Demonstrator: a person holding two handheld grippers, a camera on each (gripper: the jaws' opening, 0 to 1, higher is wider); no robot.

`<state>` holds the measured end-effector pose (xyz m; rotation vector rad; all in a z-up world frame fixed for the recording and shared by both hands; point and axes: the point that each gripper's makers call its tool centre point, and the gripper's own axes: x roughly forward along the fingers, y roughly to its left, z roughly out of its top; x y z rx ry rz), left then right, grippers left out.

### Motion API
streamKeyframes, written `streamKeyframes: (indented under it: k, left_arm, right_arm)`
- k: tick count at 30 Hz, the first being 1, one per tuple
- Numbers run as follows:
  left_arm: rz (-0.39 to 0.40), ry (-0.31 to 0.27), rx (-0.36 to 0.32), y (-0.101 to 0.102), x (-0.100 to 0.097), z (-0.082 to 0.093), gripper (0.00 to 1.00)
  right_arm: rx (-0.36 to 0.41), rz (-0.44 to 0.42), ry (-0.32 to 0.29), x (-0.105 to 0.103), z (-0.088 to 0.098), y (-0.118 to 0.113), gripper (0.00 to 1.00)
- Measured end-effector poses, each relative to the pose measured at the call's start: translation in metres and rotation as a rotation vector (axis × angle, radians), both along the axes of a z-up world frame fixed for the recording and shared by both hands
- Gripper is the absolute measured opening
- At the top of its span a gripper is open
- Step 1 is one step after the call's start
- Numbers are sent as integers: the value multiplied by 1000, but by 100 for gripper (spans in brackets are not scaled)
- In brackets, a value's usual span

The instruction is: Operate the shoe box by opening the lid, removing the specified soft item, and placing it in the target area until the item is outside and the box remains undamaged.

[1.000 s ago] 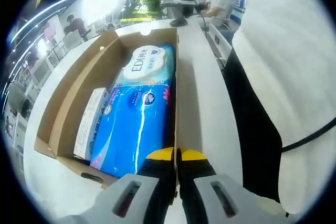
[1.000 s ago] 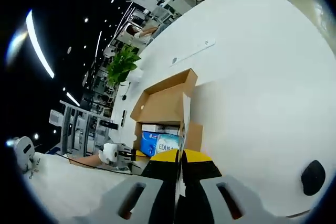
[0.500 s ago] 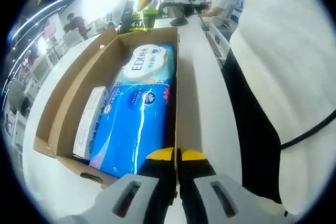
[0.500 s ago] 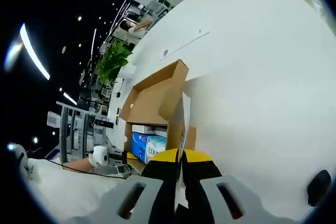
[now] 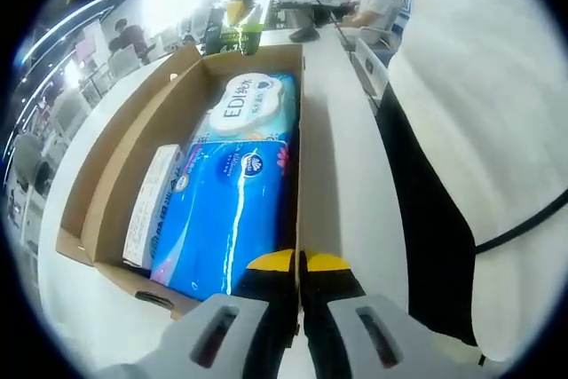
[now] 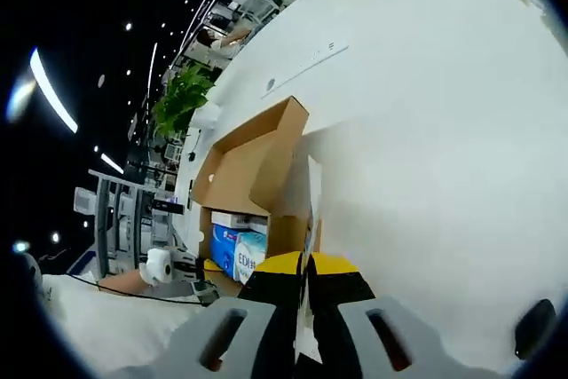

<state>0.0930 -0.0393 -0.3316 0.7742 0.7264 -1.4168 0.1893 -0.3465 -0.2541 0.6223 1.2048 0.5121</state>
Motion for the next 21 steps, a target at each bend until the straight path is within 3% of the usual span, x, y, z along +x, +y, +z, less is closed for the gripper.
streamKeyframes:
  k: [6,17,20,21]
  left_arm:
    - [2,-1,2,0,0,0,1]
    - [4,-4,4,0,0,0,1]
    - [2,-4,3,0,0,0,1]
    - [3,-3,4,0,0,0,1]
  right_arm:
    - [-57,18,22,8,-20,-9,0]
    - [-116,31,9,6,-31,0,0]
    - [-200,64,9,4,-40,-5,0]
    - [-178,31,5,8,-38,-2,0]
